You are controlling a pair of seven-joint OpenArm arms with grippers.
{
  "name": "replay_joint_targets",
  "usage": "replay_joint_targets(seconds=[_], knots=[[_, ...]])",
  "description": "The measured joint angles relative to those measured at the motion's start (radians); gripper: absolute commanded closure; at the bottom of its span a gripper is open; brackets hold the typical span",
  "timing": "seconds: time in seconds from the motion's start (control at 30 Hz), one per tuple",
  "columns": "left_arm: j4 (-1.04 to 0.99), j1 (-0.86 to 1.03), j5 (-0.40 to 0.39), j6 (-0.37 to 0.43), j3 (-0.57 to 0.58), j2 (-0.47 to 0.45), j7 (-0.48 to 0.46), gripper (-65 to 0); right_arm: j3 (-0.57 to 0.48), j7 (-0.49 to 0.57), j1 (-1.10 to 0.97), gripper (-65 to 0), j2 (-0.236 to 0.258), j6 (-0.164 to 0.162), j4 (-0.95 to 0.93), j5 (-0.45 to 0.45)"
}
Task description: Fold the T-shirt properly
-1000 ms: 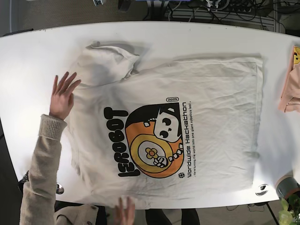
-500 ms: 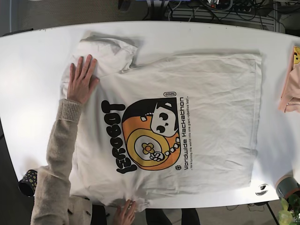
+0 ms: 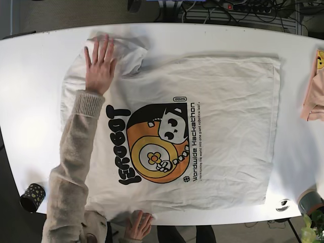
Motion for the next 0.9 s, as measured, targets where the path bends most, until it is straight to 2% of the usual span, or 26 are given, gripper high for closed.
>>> replay_joint_targets(seconds=[0.17, 0.4, 0.57, 0.63, 0.9], knots=[[0.144, 0.048, -0.001, -0.005, 0.003, 0.001, -0.004, -43.9, 0.029, 0.02, -0.079, -16.0, -0.003, 0.016, 0.164, 0.009], [0.293, 0.076, 0.0, -0.005, 0.003, 0.0, -0.004, -43.9, 0.104, 0.005, -0.161, -16.0, -0.002, 0.012, 0.332, 0.013], [0.315, 0.07, -0.001, -0.005, 0.003, 0.001, -0.007, -43.9, 0.171, 0.011, -0.183, -16.0, -0.016, 0.022, 0.426, 0.141], [0.317, 0.063, -0.001, -0.005, 0.003, 0.0, -0.007, -43.9, 0.198, 0.013, -0.185, -16.0, -0.013, 0.015, 0.444, 0.183], [0.318, 0.014, -0.001, -0.004, 0.005, 0.0, -0.004, -43.9, 0.256, 0.005, -0.168, -16.0, -0.01, 0.016, 0.49, 0.323]])
